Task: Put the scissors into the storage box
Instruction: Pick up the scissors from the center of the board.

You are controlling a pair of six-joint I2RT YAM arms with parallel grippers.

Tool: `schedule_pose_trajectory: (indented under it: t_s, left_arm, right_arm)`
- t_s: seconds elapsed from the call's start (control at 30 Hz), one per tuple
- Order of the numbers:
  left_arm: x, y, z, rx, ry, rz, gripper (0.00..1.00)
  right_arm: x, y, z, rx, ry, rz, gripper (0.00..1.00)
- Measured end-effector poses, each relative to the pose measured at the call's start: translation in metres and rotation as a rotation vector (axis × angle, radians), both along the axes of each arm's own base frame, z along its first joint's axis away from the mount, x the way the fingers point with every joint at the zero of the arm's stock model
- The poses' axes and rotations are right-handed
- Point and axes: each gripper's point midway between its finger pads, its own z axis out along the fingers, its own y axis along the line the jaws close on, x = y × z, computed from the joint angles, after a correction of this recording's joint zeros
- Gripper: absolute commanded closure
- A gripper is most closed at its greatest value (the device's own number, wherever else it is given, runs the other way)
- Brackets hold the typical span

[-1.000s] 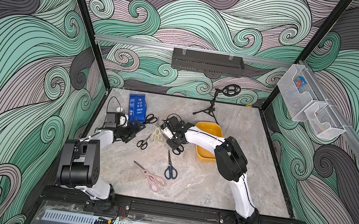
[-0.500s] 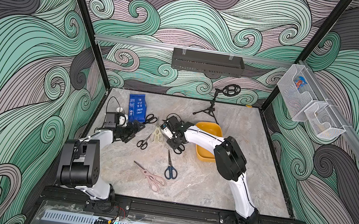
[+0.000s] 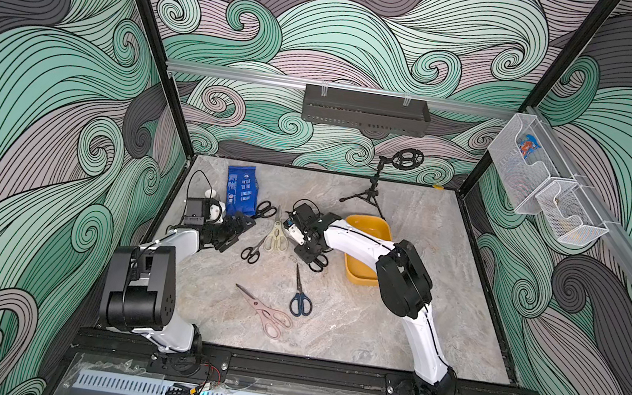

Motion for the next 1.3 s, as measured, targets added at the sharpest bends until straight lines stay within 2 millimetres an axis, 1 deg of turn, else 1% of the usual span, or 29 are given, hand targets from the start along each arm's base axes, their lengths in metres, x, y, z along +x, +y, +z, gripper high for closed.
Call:
schedule_pose_trajectory:
  t_s: [0.13,0.27,0.37,0.6,0.67,0.7,0.77,0.9,1.07,1.23,1.3]
  left_arm:
    - [0.000,0.001,0.001,-0.004,-0.004,0.001,0.05]
    - [0.001,0.002,0.002,-0.007,-0.007,0.002,0.05]
    - [0.001,0.003,0.002,-0.009,-0.007,0.005,0.05]
    - [0.000,0.002,0.001,-0.017,0.000,0.009,0.05]
    - [0.000,0.002,0.001,-0.019,0.000,0.009,0.05]
    - [0.000,0.002,0.001,-0.021,0.000,0.010,0.05]
    - [0.001,0.002,0.002,-0.022,-0.002,0.011,0.05]
    - [0.001,0.002,0.001,-0.023,-0.003,0.012,0.05]
    - [0.001,0.002,0.002,-0.026,-0.007,0.011,0.05]
    - [0.001,0.001,0.001,-0.028,-0.005,0.009,0.05]
    - [0.001,0.001,-0.001,-0.031,0.001,0.008,0.05]
  right_arm:
    - [0.000,0.000,0.001,0.001,0.001,0.000,0.89]
    - [0.001,0.001,0.002,0.002,0.009,-0.003,0.93]
    - [0.001,0.000,0.004,0.000,0.017,-0.010,0.93]
    - [-0.003,-0.010,0.005,-0.024,0.051,-0.043,0.93]
    - [-0.003,-0.011,0.014,-0.016,0.047,-0.053,0.94]
    - [-0.004,-0.013,0.014,-0.018,0.050,-0.058,0.94]
    - [-0.008,-0.017,0.010,-0.031,0.066,-0.067,0.94]
    - [-0.011,-0.020,0.010,-0.035,0.072,-0.081,0.93]
    - [-0.012,-0.021,0.011,-0.033,0.075,-0.098,0.86]
    - [-0.019,-0.025,0.018,-0.032,0.085,-0.122,0.68]
    - [-0.025,-0.028,0.023,-0.032,0.088,-0.122,0.68]
